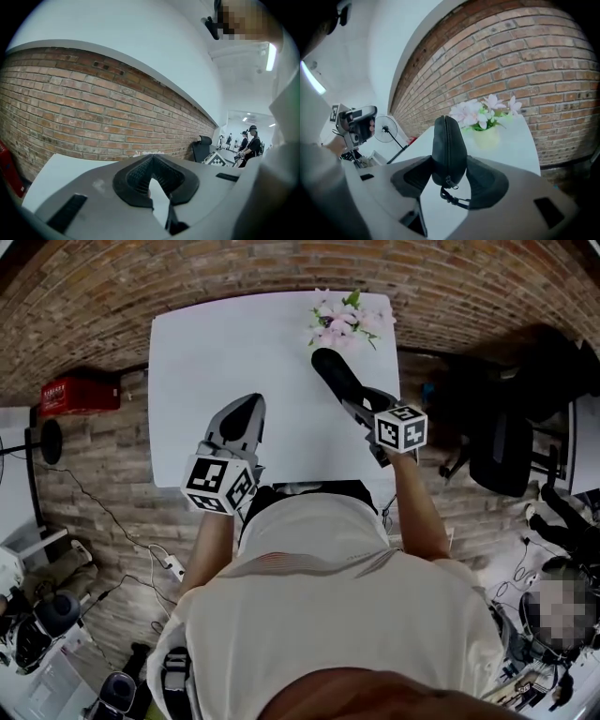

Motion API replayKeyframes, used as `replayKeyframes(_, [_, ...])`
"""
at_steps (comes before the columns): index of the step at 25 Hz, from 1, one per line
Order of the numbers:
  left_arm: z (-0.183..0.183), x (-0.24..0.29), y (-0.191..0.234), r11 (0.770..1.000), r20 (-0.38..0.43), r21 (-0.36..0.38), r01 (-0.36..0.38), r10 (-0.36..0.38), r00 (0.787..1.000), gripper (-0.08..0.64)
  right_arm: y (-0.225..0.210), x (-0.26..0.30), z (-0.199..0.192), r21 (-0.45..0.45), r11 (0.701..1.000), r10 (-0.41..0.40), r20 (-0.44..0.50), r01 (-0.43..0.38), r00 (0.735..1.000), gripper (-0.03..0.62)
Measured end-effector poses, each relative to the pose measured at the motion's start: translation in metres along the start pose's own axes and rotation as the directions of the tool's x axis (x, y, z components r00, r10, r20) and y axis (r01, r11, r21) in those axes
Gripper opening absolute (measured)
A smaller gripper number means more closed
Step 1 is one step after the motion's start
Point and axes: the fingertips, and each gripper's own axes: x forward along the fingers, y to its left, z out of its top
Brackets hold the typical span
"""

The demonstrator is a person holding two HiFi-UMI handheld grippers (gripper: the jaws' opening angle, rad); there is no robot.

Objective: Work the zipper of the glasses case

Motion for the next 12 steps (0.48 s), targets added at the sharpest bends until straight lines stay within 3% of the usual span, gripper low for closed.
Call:
replayKeyframes(6, [0.026, -0.008, -0.005, 0.999, 0.060, 0.023, 0.033, -0.034, 0.998, 0.015, 0.046, -0.040, 0.062, -0.054, 0.998, 0.037, 0.192, -0.027, 0.981, 0.284])
replayKeyframes(12, [0.061, -0.017, -0.009, 0.996, 0.126, 0.070, 0.059, -0.067, 0.990, 0.015, 0.082, -0.087, 0.124, -0.093, 0.994, 0.085, 0.372, -0.054, 0.924, 0.284])
